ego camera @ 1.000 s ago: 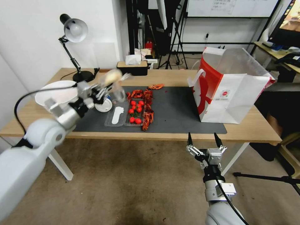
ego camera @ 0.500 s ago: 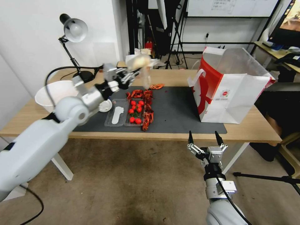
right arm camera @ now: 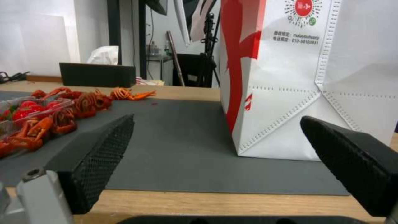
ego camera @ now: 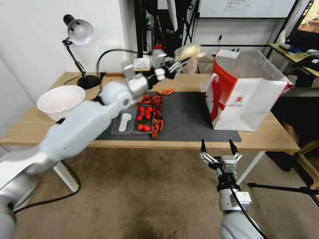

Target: Pick up the trash from the table and place it into the takeout bag.

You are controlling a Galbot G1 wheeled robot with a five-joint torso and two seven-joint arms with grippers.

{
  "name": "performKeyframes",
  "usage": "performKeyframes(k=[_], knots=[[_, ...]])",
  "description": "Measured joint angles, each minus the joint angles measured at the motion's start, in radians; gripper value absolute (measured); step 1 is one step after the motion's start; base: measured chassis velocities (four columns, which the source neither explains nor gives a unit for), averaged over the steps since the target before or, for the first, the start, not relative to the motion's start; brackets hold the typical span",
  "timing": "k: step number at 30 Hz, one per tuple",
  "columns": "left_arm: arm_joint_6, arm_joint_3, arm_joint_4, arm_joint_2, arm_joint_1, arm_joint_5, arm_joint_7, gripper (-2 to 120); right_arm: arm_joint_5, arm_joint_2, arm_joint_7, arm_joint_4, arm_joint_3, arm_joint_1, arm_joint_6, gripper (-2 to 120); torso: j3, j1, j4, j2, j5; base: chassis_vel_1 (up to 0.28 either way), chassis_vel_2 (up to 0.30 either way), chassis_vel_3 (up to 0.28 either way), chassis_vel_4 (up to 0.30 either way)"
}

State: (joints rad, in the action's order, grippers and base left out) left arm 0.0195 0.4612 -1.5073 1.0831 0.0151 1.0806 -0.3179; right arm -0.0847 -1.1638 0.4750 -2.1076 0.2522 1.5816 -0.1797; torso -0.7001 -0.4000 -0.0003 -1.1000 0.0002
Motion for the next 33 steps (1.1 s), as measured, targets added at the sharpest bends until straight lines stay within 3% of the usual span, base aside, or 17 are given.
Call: performKeyframes(k=[9, 15, 22, 33], knots=[[0.01, 0.111, 0.133, 0.107, -0.127, 0.038, -0.002, 7, 0.003, -0.002, 0.0, -0.007, 0.003, -0.008, 0.003, 100, 0.0, 0.0, 0.0005, 0.0, -0.0001, 0.0, 0.0, 0.0, 0.0], [0.012, 0.135, 0.204, 0.186, -0.151, 0.041, -0.004, 7, 0.003, -0.003, 0.0, -0.01, 0.003, -0.01, 0.004, 100, 0.0, 0.0, 0.0, 0.0, 0.0, 0.0, 0.0, 0.0, 0.0], [0.019, 0.169, 0.342, 0.311, -0.182, 0.038, -0.024, 7, 0.003, -0.005, -0.001, -0.015, 0.008, -0.003, 0.005, 100, 0.0, 0.0, 0.0003, 0.0, 0.0, 0.0, 0.0, 0.0, 0.0], [0.036, 0.194, 0.442, 0.407, -0.186, 0.03, -0.038, 7, 0.002, -0.01, -0.001, -0.019, 0.01, -0.003, 0.004, 100, 0.0, 0.0, 0.0004, 0.0, -0.0001, 0.0, 0.0, 0.0, 0.0]])
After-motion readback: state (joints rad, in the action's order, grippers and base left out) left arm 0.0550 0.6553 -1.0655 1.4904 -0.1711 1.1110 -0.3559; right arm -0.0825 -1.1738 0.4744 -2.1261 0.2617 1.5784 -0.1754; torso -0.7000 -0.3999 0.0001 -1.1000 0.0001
